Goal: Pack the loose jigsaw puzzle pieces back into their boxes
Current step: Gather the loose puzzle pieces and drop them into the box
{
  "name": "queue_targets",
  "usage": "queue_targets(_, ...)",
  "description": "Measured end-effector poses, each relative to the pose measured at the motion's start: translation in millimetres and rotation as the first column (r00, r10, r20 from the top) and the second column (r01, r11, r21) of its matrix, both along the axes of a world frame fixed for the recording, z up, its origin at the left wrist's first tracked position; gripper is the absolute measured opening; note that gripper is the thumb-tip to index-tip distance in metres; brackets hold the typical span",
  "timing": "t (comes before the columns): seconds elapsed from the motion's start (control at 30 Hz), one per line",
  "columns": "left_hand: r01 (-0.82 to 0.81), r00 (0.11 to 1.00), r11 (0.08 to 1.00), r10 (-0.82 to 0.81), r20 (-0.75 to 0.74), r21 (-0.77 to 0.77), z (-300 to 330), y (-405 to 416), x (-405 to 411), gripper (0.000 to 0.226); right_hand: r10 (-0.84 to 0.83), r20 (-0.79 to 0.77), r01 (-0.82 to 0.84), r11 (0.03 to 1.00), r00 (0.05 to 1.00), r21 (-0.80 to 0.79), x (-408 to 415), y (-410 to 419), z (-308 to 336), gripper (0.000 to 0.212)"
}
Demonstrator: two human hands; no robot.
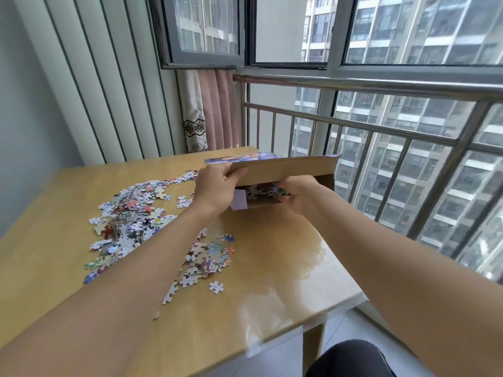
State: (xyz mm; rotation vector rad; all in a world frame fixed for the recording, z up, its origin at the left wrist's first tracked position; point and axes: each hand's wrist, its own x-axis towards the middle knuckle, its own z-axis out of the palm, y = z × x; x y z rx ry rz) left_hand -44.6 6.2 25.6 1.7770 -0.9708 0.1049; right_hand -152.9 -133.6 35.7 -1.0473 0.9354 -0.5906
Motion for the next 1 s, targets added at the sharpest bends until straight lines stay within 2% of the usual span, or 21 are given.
queue_targets(0.07,0.000,1.000,1.000,0.000,0.004,0.003,-0.9,1.9,2.9,0.022,0.029,-0.057,-0.031,0.999,0.998,-0.041,3.3,3.7,-0.4,0.033)
queue_targets(0.13,0.000,1.000,1.000,0.000,0.001,0.008,-2.5,4.4,5.5,0.024,0.048,-0.166,-0.074,0.986,0.985,-0.150,1.9,0.6,-8.2,0.035)
queue_targets(0.23,0.002,1.000,1.000,-0.003,-0.019,-0.005,-2.2,7.8,7.8,0.023,0.104,-0.273,-0.189,0.933,0.956,-0.305,-5.4,-0.6,-17.7,0.030)
queue_targets(0.3,-0.003,1.000,1.000,0.003,-0.018,-0.013,-0.6,8.2,9.1,0.022,0.128,-0.338,-0.266,0.877,0.932,-0.401,-8.3,-3.8,-24.8,0.034)
queue_targets(0.4,-0.004,1.000,1.000,0.004,-0.019,-0.015,0.6,6.1,9.6,0.022,0.010,-0.498,-0.370,0.681,0.867,-0.632,-18.2,-5.4,-25.0,0.034)
queue_targets(0.53,0.008,1.000,1.000,-0.008,-0.017,-0.003,1.1,4.7,6.7,0.022,-0.123,-0.546,-0.467,0.384,0.829,-0.796,-27.0,-6.9,-27.0,0.020)
queue_targets(0.6,0.015,1.000,1.000,-0.015,-0.010,0.006,-0.8,4.3,4.6,0.022,-0.158,-0.569,-0.521,0.263,0.807,-0.812,-26.9,-9.1,-31.6,0.025)
queue_targets(0.7,0.012,1.000,1.000,-0.012,-0.003,0.009,-3.3,4.3,4.3,0.022,-0.164,-0.653,-0.652,0.070,0.739,-0.755,-30.2,-9.5,-36.1,0.028)
queue_targets(0.83,0.013,1.000,1.000,-0.013,-0.015,-0.003,-3.1,6.0,6.1,0.023,-0.093,-0.613,-0.620,-0.153,0.784,-0.770,-48.3,0.9,-38.4,0.040)
queue_targets(0.87,0.009,1.000,1.000,-0.009,-0.010,-0.007,-2.2,6.4,6.7,0.023,-0.102,-0.646,-0.651,-0.225,0.756,-0.725,-52.7,5.2,-39.6,0.045)
queue_targets(0.9,0.004,1.000,1.000,-0.004,-0.005,-0.010,-1.5,6.6,7.1,0.023,-0.127,-0.693,-0.698,-0.264,0.710,-0.666,-56.1,8.4,-41.6,0.053)
queue_targets(1.0,0.001,1.000,1.000,-0.001,0.001,-0.017,0.3,6.1,8.0,0.022,-0.161,-0.794,-0.807,-0.203,0.587,-0.555,-57.9,8.1,-47.1,0.074)
